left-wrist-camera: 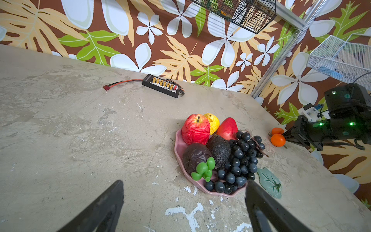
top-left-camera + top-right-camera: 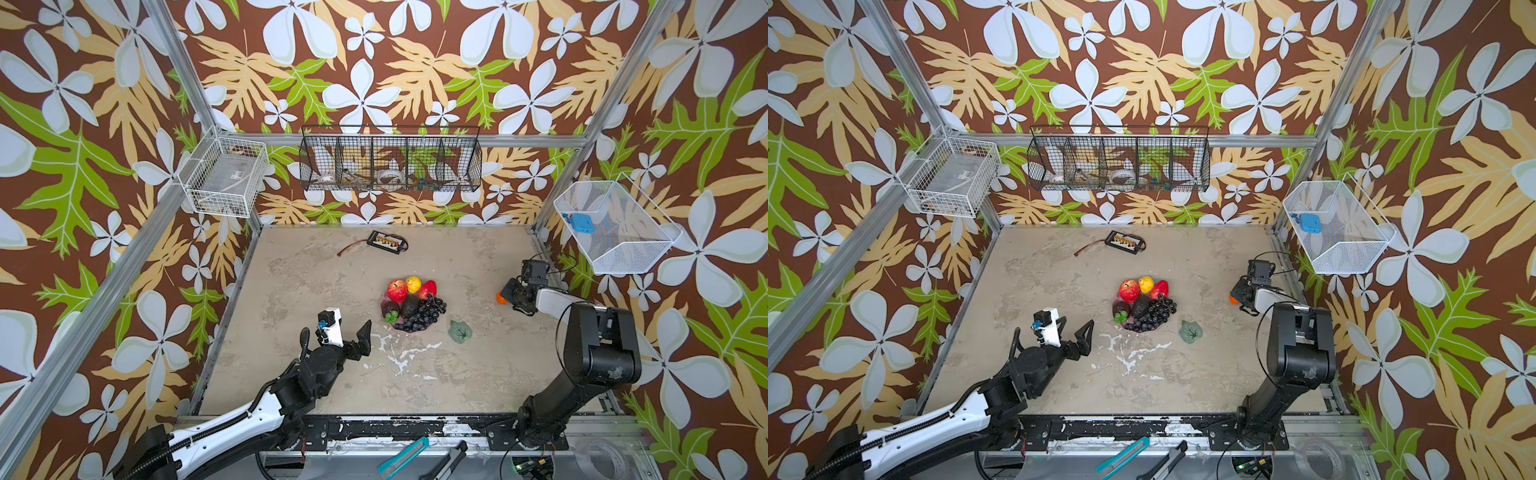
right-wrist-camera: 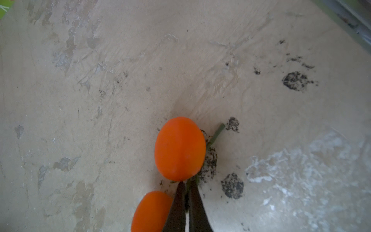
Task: Arrange fruit in a fruit bowl
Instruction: Pick up the fruits from the middle-right of the table.
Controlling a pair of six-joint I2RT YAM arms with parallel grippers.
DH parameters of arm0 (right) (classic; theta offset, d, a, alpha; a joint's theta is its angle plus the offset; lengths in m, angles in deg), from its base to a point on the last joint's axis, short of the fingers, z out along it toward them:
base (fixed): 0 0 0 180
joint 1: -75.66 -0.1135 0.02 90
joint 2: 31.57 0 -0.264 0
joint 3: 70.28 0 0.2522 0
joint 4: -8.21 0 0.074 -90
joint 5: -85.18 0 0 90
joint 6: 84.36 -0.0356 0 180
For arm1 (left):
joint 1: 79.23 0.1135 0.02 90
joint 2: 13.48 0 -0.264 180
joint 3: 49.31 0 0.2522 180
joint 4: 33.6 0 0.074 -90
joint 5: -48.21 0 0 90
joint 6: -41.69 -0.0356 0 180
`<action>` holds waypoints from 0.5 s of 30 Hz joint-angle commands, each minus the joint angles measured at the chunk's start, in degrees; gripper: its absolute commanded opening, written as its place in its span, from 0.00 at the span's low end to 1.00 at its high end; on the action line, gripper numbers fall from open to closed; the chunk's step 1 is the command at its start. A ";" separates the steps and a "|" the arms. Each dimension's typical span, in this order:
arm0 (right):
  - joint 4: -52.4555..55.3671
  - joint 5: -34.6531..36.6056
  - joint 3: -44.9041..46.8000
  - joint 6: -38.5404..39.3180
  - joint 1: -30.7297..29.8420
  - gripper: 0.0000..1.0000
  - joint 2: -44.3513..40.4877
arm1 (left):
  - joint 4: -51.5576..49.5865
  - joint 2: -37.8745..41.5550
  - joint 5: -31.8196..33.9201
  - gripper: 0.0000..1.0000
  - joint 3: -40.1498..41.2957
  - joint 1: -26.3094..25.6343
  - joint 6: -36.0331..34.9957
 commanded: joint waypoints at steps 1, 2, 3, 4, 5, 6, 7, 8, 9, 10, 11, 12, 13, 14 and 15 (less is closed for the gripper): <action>-0.11 1.24 0.38 0.10 0.01 0.01 -0.87 | 1.28 -0.04 0.14 0.95 -0.04 0.07 0.38; -0.12 1.27 0.44 0.20 -0.05 0.00 -1.10 | 1.28 -0.05 0.14 0.95 -0.04 0.07 0.38; 0.05 1.36 0.64 0.22 0.00 0.00 -1.37 | 1.28 -0.05 0.25 0.95 -0.04 0.07 0.38; 0.18 1.53 0.73 0.25 -0.10 0.00 -1.78 | 1.21 -0.05 0.24 0.95 -0.04 0.07 0.30; 0.19 1.77 1.11 0.36 -0.27 0.00 -2.47 | 1.19 0.03 0.31 0.95 -0.04 0.07 0.29; 0.54 2.03 1.22 0.60 -0.55 0.00 -3.37 | 1.19 0.04 0.47 0.95 -0.04 0.12 0.21; 0.94 2.63 1.18 1.04 -1.23 0.00 -4.37 | 1.11 0.04 0.62 0.95 -0.04 0.17 0.20; 1.68 3.55 1.10 1.53 -2.19 0.00 -5.67 | 1.11 0.04 0.75 0.95 -0.04 0.07 0.12; 2.43 4.42 0.77 2.16 -3.32 0.00 -7.00 | 1.02 0.04 0.92 0.95 -0.08 0.07 0.09; 3.08 4.84 0.53 2.63 -4.45 0.00 -8.13 | 1.02 0.11 1.10 0.95 -0.13 0.07 0.03; 3.84 5.13 0.29 3.21 -5.74 0.00 -9.34 | 0.97 0.09 1.27 0.95 -0.13 0.07 -0.04; 4.73 5.54 -0.24 3.93 -7.20 0.00 -10.49 | 0.93 0.13 1.50 0.95 -0.10 0.07 -0.13; 5.59 6.09 -0.68 4.67 -8.75 0.00 -11.39 | 0.85 0.13 1.75 0.95 -0.11 0.07 -0.23; 6.76 6.95 -1.41 5.64 -10.74 0.00 -12.38 | 0.77 0.11 1.98 0.95 -0.12 0.12 -0.31; 7.90 8.13 -2.08 6.66 -13.07 0.00 -13.27 | 0.71 0.13 2.22 0.95 -0.13 0.07 -0.41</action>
